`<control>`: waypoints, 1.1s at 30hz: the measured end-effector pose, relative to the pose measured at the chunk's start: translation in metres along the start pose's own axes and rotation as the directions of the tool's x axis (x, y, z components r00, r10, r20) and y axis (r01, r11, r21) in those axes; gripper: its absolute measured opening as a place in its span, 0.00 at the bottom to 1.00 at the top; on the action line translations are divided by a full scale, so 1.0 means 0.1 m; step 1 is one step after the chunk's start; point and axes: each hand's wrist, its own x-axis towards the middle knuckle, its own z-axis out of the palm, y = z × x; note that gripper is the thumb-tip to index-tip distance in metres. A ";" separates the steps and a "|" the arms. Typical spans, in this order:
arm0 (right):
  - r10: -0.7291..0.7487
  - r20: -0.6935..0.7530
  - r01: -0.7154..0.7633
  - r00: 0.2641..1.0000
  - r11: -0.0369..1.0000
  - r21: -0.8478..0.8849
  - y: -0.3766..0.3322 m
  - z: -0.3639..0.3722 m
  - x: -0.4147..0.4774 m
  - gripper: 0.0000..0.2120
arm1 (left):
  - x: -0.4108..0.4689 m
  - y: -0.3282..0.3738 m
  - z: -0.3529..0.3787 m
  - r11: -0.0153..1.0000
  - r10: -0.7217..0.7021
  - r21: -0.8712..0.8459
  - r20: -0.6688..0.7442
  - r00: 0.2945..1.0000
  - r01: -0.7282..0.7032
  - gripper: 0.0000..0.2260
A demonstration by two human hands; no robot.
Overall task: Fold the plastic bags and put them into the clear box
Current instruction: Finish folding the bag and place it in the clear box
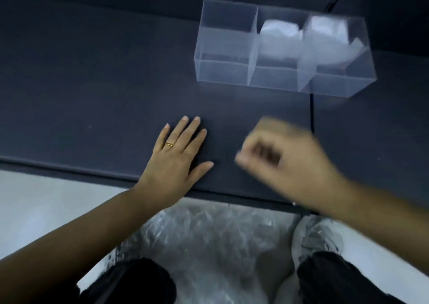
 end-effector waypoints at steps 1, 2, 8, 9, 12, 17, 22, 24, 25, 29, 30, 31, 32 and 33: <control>-0.049 0.153 0.041 0.987 0.998 0.058 -0.09 0.20 -0.26 0.12 | -0.10 0.00 0.04 1.000 -0.017 0.000 0.021 1.000 0.017 0.33; -0.096 0.317 0.072 0.944 0.994 0.086 -0.12 0.41 -0.50 0.12 | -0.18 0.00 0.07 1.000 -0.029 0.012 0.038 0.999 0.029 0.33; 0.210 0.601 0.178 0.771 0.835 -0.521 0.38 1.26 -1.37 0.35 | -0.43 0.00 0.15 0.995 -0.021 0.101 0.032 0.999 0.018 0.33; 0.272 0.589 0.163 0.761 0.798 -0.580 0.48 1.30 -1.41 0.35 | -0.44 -0.01 0.15 0.994 -0.014 0.109 0.030 0.999 0.011 0.33; 0.335 0.666 0.150 0.667 0.815 -0.560 0.72 1.33 -1.48 0.23 | -0.45 -0.01 0.17 0.995 0.000 0.103 0.021 1.000 -0.003 0.32; 0.285 0.679 -0.076 0.676 0.944 -0.320 0.52 1.06 -1.31 0.15 | -0.47 -0.02 0.14 0.997 -0.005 0.082 0.046 0.999 0.001 0.33; 0.211 0.502 -0.333 0.838 0.928 0.165 0.00 0.35 -0.95 0.16 | -0.43 -0.01 -0.19 0.833 -0.058 -0.527 0.217 0.974 0.167 0.29; 0.332 0.426 -0.479 0.842 0.823 0.305 -0.09 0.12 -0.82 0.19 | -0.42 0.09 -0.42 0.548 0.087 -0.806 0.322 0.943 0.225 0.32; 0.394 0.385 -0.530 0.835 0.766 0.365 -0.10 0.05 -0.75 0.21 | -0.41 0.16 -0.52 0.432 0.187 -0.870 0.346 0.919 0.239 0.33; 0.661 0.348 -0.716 0.665 0.430 0.550 0.04 -0.16 -0.51 0.20 | -0.26 0.37 -0.62 0.366 0.219 -0.886 0.378 0.899 0.283 0.20; 0.685 0.414 -0.744 0.600 0.287 0.604 0.11 -0.20 -0.48 0.19 | -0.21 0.42 -0.60 0.336 0.113 -0.886 0.375 0.920 0.320 0.15; 0.684 0.479 -0.747 0.550 0.146 0.648 0.19 -0.24 -0.46 0.19 | -0.15 0.45 -0.56 0.294 -0.009 -0.884 0.379 0.926 0.364 0.12; 0.687 0.519 -0.736 0.508 0.033 0.677 0.28 -0.27 -0.45 0.20 | -0.10 0.45 -0.51 0.253 -0.113 -0.880 0.386 0.915 0.402 0.12; 0.706 0.525 -0.717 0.476 -0.034 0.696 0.37 -0.31 -0.44 0.19 | -0.06 0.46 -0.47 0.229 -0.188 -0.873 0.394 0.900 0.430 0.12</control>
